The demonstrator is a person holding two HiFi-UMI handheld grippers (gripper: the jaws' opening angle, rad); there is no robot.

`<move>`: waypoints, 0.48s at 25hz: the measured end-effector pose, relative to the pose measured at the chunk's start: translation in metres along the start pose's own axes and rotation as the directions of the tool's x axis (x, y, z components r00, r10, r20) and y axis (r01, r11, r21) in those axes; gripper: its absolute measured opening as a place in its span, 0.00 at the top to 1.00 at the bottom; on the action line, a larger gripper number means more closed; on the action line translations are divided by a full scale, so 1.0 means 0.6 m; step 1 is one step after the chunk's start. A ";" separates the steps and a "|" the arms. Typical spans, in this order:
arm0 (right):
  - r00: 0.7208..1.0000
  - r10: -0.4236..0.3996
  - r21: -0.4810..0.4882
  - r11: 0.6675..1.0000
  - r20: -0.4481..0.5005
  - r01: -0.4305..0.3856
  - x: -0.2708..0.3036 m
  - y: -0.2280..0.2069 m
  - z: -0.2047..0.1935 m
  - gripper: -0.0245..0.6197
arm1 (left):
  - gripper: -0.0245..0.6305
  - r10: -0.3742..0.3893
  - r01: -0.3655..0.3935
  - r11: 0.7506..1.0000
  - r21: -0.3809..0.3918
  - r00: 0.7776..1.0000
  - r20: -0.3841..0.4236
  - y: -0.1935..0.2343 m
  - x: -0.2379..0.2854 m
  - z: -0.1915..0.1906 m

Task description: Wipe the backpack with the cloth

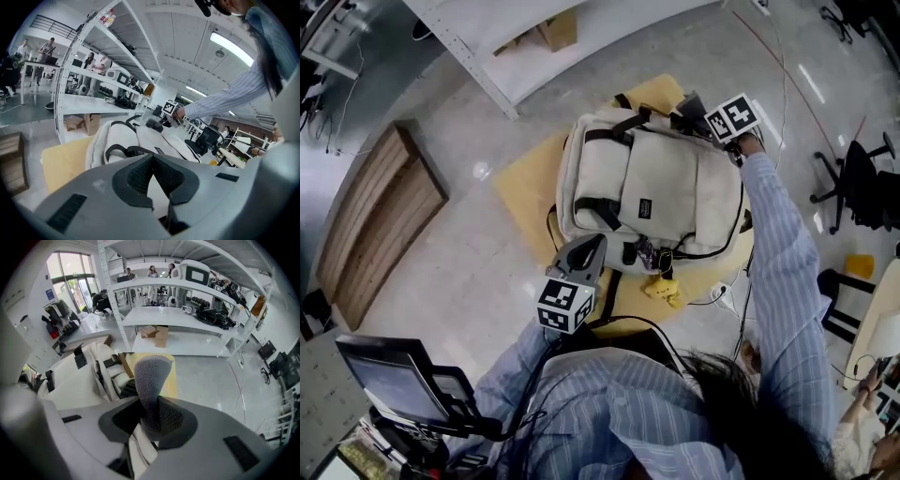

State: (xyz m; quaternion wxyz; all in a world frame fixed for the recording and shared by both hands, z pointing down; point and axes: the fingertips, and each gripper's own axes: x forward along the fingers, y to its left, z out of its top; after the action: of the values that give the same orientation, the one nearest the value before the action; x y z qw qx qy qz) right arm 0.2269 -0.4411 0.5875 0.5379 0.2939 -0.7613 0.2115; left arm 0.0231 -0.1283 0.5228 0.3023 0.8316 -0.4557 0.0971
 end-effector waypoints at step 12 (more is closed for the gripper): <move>0.995 -0.074 -0.173 0.983 -0.066 0.061 0.011 0.067 0.097 0.82 | 0.96 0.019 -0.017 0.999 -0.046 0.998 0.051 0.033 -0.017 0.008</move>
State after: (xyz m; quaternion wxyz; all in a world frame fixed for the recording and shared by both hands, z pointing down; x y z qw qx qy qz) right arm 0.1578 -0.4501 0.5739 0.5950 0.2647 -0.7463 0.1377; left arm 0.0006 -0.1316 0.5225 0.3084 0.8225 -0.4730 0.0678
